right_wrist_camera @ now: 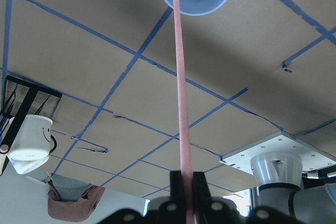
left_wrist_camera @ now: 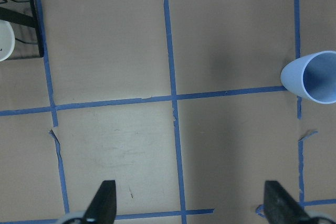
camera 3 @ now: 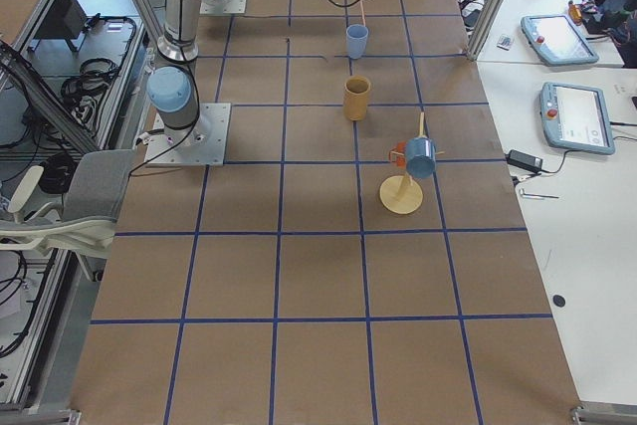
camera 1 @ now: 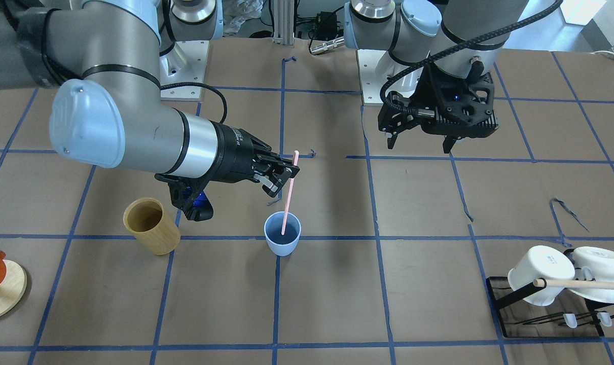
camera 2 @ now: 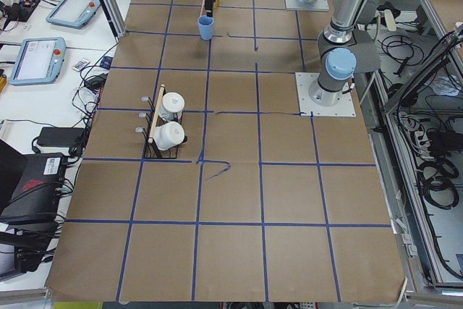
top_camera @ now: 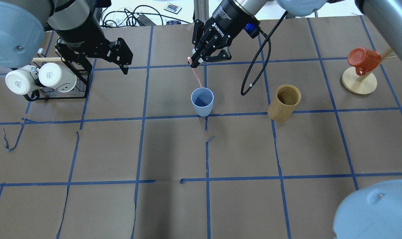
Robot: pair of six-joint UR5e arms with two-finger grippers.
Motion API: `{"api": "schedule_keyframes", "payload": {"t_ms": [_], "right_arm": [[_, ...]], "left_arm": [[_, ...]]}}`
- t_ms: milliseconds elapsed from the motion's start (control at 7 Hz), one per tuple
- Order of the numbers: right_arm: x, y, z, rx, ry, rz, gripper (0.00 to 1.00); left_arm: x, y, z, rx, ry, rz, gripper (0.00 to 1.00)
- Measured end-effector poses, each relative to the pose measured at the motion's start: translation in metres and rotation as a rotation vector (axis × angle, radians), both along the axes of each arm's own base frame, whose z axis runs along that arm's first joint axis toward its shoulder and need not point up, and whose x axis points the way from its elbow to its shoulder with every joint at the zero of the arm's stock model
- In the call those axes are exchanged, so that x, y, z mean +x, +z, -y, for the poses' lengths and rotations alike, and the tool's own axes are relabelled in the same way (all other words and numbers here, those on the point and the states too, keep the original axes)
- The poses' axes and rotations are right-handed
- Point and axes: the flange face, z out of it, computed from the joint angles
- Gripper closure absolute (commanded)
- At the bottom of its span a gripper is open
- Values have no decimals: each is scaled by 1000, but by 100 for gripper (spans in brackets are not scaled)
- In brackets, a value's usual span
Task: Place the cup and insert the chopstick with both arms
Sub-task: 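Move the chopstick over the blue cup and lower it inside with the right gripper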
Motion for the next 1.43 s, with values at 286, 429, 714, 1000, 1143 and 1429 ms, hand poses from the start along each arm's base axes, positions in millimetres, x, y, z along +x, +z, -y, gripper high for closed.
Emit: {"api": "schedule_keyframes", "payload": {"t_ms": [286, 429, 714, 1000, 1143, 1429], "right_arm": [[0, -7, -1, 35, -20, 1, 100], [1, -9, -2, 44, -25, 9, 100], [1, -17, -4, 63, -30, 19, 94], [1, -23, -5, 75, -34, 18, 2], [1, -23, -5, 75, -35, 16, 0], [-1, -20, -5, 71, -39, 13, 0]], "left_arm": [[0, 0, 0, 0, -1, 2, 0], [0, 0, 0, 0, -1, 3, 0], [-1, 0, 0, -1, -2, 3, 0], [0, 0, 0, -2, -1, 3, 0], [0, 0, 0, -2, -1, 3, 0], [0, -1, 0, 0, -1, 3, 0]]}}
